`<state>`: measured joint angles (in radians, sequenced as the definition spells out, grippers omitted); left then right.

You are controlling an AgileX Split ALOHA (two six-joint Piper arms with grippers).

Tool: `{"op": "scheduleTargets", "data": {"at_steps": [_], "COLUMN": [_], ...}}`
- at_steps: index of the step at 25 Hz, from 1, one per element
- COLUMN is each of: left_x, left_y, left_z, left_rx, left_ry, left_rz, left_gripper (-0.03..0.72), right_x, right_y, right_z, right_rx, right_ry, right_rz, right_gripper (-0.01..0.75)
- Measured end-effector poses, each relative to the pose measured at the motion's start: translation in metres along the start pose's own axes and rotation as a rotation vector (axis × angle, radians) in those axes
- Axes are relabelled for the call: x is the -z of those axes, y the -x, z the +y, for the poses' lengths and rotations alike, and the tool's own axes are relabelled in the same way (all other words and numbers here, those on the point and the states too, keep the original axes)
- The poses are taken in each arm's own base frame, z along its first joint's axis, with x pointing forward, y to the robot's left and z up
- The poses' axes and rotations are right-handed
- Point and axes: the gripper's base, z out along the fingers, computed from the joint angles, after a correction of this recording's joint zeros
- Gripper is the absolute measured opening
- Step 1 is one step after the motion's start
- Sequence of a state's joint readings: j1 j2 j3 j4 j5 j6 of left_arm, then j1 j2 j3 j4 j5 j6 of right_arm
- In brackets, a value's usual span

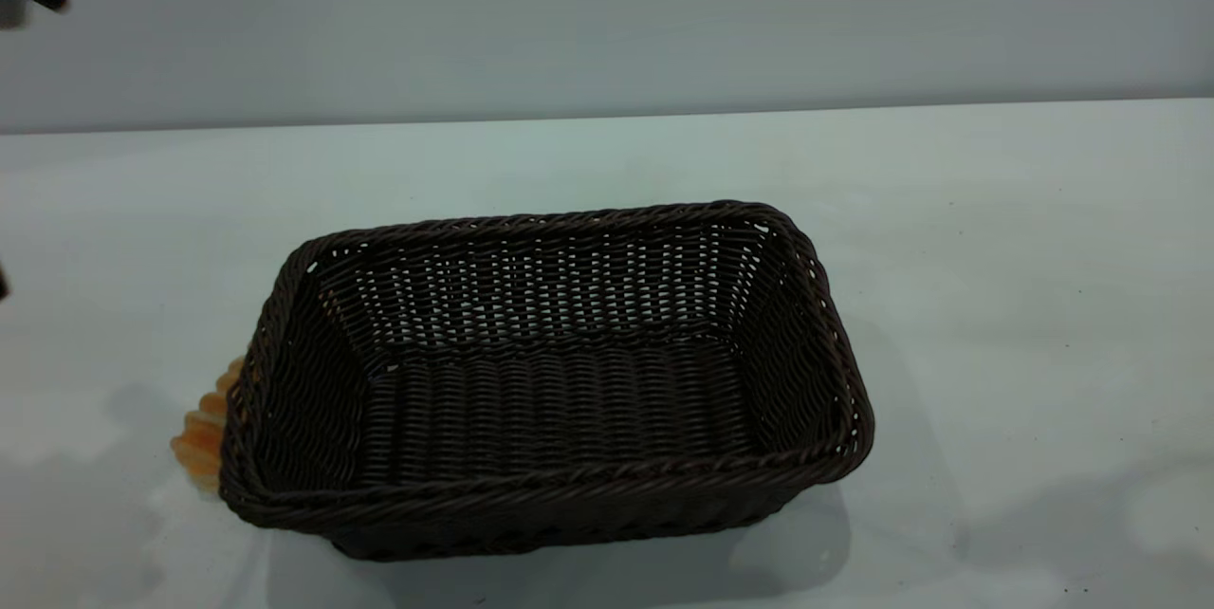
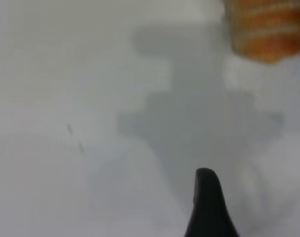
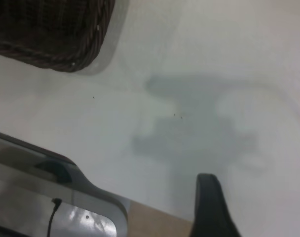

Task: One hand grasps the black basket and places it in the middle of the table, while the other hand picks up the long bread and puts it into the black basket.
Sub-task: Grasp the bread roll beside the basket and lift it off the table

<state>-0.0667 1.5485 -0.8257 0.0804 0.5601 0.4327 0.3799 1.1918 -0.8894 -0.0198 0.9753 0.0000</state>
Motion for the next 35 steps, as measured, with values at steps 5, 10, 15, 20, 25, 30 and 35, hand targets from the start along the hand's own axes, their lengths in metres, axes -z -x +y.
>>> {"op": "scheduleTargets", "data": {"at_steps": [5,10,15,20,25,30,35], "left_x": [-0.025,-0.049,-0.064,-0.075,-0.094,-0.106,-0.116], "left_y": [0.01,0.018,0.014,0.002,-0.009,-0.011,-0.013], "left_z": [0.003,0.004,-0.002,-0.012,-0.023,-0.031,-0.036], "left_rx": [-0.174,-0.263,-0.433,-0.512,-0.511,-0.558,-0.547], "left_ry": [0.011,0.04,0.108,0.183,0.146,0.082,0.027], "left_rz": [-0.035,-0.104,-0.193,-0.284,-0.308,-0.316,-0.308], "left_gripper": [0.537,0.537,0.537,0.537,0.537,0.485,0.431], "right_x": [-0.002,-0.002,-0.002,-0.002,-0.002,-0.002,-0.002], "right_y": [-0.003,-0.002,-0.002,-0.001,-0.001,0.0,0.0], "right_z": [0.0,-0.001,-0.002,-0.003,-0.003,-0.003,-0.003], "right_rx": [0.001,-0.001,-0.021,-0.026,-0.029,-0.035,-0.043], "right_ry": [-0.001,-0.007,-0.026,-0.034,-0.034,-0.034,-0.033], "right_rz": [-0.005,-0.016,-0.018,-0.024,-0.032,-0.033,-0.034], "right_gripper": [0.491,0.491,0.491,0.491,0.491,0.491,0.491]}}
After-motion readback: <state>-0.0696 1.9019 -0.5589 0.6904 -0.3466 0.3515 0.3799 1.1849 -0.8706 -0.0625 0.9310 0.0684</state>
